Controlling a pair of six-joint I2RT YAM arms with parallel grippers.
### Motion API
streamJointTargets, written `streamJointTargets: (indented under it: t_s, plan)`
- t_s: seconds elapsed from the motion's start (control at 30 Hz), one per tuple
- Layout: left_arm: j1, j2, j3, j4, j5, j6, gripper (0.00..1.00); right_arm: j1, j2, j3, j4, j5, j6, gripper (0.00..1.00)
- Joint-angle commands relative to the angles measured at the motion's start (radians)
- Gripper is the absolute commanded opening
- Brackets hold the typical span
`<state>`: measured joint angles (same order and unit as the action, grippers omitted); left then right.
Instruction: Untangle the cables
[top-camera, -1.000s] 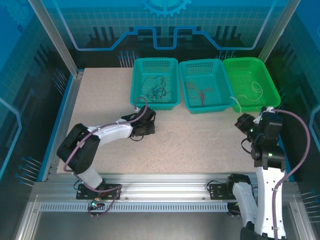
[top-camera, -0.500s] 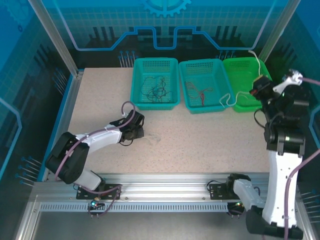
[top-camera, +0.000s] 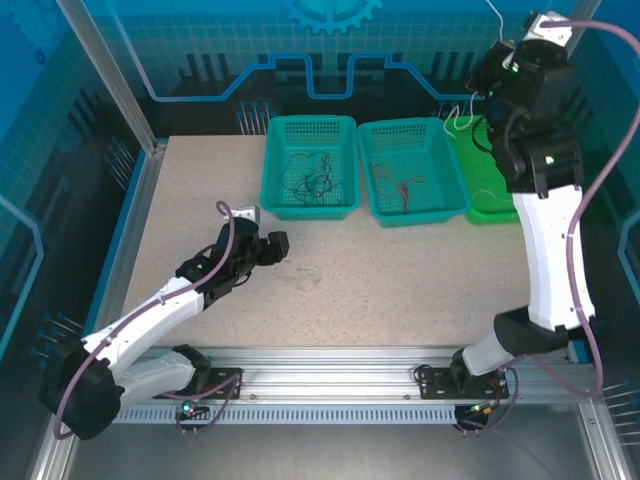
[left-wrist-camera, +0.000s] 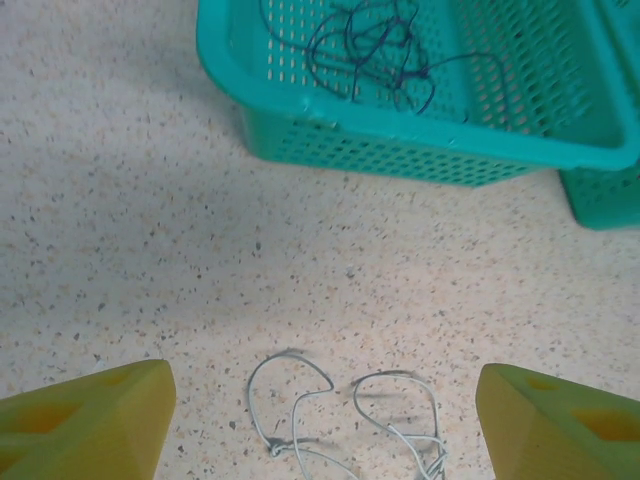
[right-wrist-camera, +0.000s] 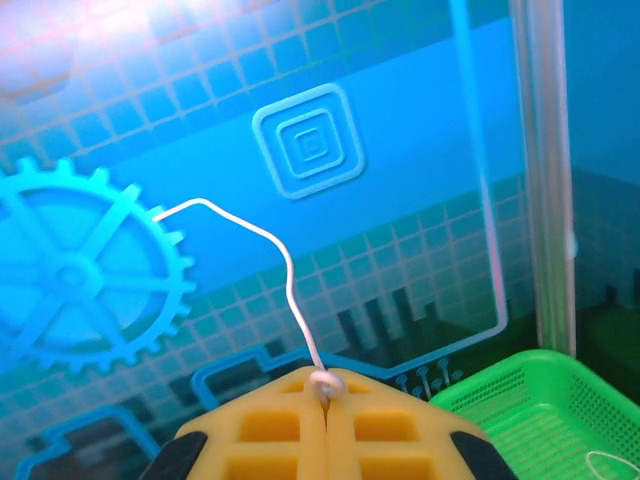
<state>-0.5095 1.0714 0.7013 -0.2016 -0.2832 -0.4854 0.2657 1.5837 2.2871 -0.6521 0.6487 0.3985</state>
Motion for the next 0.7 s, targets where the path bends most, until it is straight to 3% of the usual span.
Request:
streamJointTargets:
  t_s: [0.0,0.03,0.07,0.1,0.13,0.17,0.27,0.37,0.5,0.6,0.67]
  plan:
    - [0.008,-0.006,-0.014,0.034,0.015,0.042,0.81,0.046,0.15,0.12,-0.051,0.333,-0.044,0.0]
    - [0.008,0.0,-0.008,0.03,0.021,0.044,0.81,0.07,0.23,0.185,0.01,0.515,-0.117,0.0]
    - [0.009,0.004,-0.006,0.029,0.024,0.046,0.81,0.084,0.289,0.232,0.071,0.607,-0.198,0.0]
    - [0.009,0.008,-0.005,0.031,0.033,0.045,0.81,0.098,0.388,0.321,0.185,0.67,-0.403,0.0]
    - [0.009,0.011,-0.006,0.036,0.041,0.043,0.81,0.11,0.454,0.362,0.334,0.654,-0.597,0.0]
    - [0.009,0.013,-0.01,0.042,0.046,0.041,0.81,0.111,0.445,0.276,0.473,0.615,-0.68,0.0]
    - [0.009,0.016,-0.021,0.066,0.069,0.031,0.81,0.121,0.44,0.205,0.475,0.313,-0.751,0.0]
    - [0.01,0.013,-0.033,0.076,0.076,0.022,0.81,0.114,0.494,0.072,0.856,0.257,-1.094,0.0]
    - [0.01,0.012,-0.052,0.104,0.095,0.009,0.81,0.058,0.558,-0.043,1.092,0.179,-1.323,0.0]
    - [0.009,0.018,-0.056,0.108,0.11,-0.005,0.81,0.042,0.59,-0.06,1.145,0.069,-1.439,0.0]
    - [0.01,0.023,-0.06,0.115,0.118,-0.02,0.81,0.026,0.607,-0.067,1.05,-0.015,-1.482,0.0]
